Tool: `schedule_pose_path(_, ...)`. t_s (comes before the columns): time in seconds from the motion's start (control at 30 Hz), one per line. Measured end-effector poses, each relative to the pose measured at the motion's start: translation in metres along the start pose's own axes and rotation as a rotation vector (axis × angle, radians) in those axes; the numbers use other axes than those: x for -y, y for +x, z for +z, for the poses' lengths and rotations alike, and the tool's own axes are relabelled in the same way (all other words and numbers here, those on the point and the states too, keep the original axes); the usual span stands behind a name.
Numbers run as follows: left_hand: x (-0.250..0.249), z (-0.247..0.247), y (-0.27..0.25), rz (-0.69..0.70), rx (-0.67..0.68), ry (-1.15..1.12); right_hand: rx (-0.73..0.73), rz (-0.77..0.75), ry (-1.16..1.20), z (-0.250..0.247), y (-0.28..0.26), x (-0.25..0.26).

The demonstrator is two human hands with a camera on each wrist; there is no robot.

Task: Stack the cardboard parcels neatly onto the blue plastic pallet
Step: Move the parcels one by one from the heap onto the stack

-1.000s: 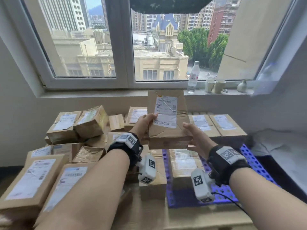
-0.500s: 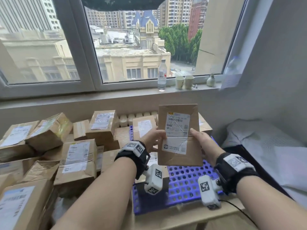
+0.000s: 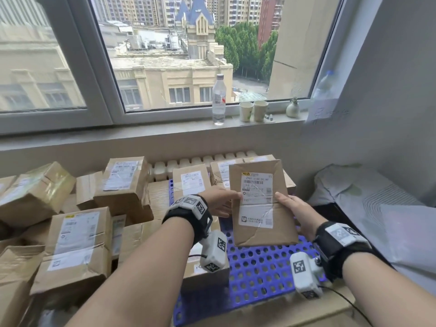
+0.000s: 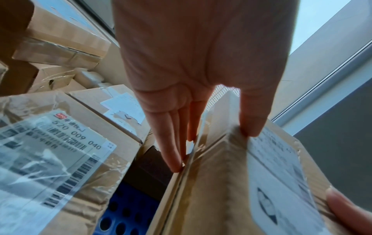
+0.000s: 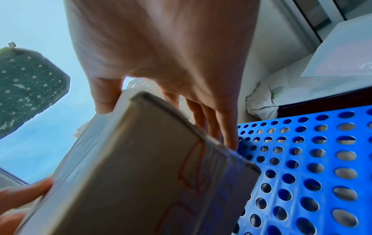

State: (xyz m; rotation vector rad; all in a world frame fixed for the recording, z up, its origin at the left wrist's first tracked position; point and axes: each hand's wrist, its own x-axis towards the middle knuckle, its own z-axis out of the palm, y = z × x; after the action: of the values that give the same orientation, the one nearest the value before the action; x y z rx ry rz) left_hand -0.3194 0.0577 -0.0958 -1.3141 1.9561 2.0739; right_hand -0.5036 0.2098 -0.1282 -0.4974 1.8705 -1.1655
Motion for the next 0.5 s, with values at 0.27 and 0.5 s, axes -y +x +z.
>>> schedule_pose_path(0.27, 0.027, -0.004, 0.001, -0.065, -0.185, 0.099, 0.119, 0.103, -0.083, 0.008, 0.019, -0.016)
schedule_pose_path(0.5, 0.055, -0.003, 0.014, -0.041, -0.418, 0.150, 0.215, 0.167, -0.133, 0.017, 0.034, -0.040)
